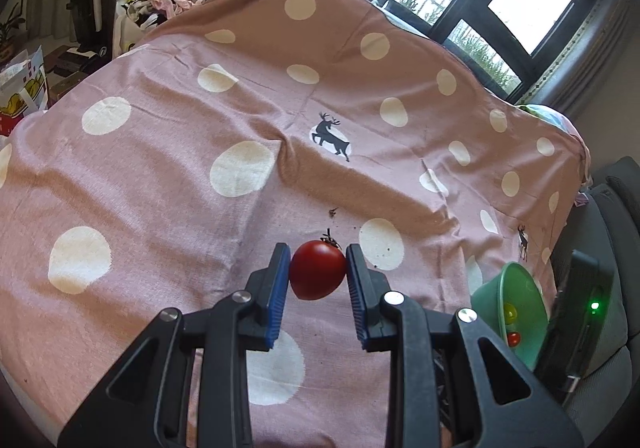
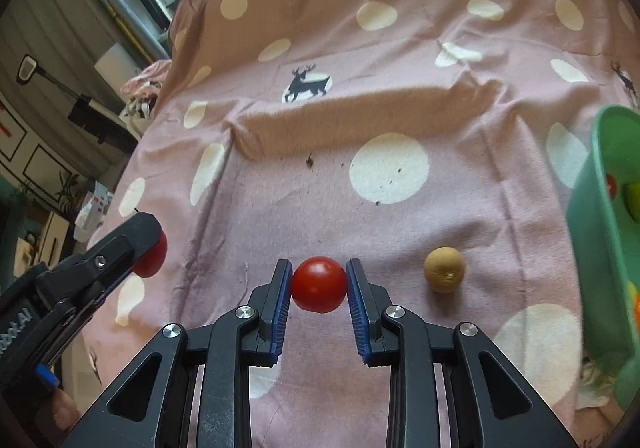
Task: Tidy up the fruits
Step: 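Carry the cherry tomato to the green bowl with the right gripper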
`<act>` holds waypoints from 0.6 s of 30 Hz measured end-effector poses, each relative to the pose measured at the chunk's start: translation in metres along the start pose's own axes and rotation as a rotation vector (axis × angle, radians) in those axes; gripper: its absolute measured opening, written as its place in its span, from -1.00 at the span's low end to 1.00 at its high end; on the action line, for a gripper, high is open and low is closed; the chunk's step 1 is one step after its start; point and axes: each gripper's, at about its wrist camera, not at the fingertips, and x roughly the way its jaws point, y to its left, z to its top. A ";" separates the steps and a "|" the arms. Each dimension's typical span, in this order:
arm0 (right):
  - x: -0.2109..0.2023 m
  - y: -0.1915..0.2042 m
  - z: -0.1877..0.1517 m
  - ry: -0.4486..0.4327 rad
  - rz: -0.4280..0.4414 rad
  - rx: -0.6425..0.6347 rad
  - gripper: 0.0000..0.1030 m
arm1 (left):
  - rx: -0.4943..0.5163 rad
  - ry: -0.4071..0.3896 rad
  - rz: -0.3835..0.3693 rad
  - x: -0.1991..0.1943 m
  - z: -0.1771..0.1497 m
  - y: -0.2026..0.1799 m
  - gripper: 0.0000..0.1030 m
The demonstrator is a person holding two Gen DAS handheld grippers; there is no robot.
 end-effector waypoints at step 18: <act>-0.091 -0.043 0.004 -0.241 -0.109 0.100 -0.42 | 0.138 -0.053 -0.146 -0.026 -0.015 -0.056 -0.45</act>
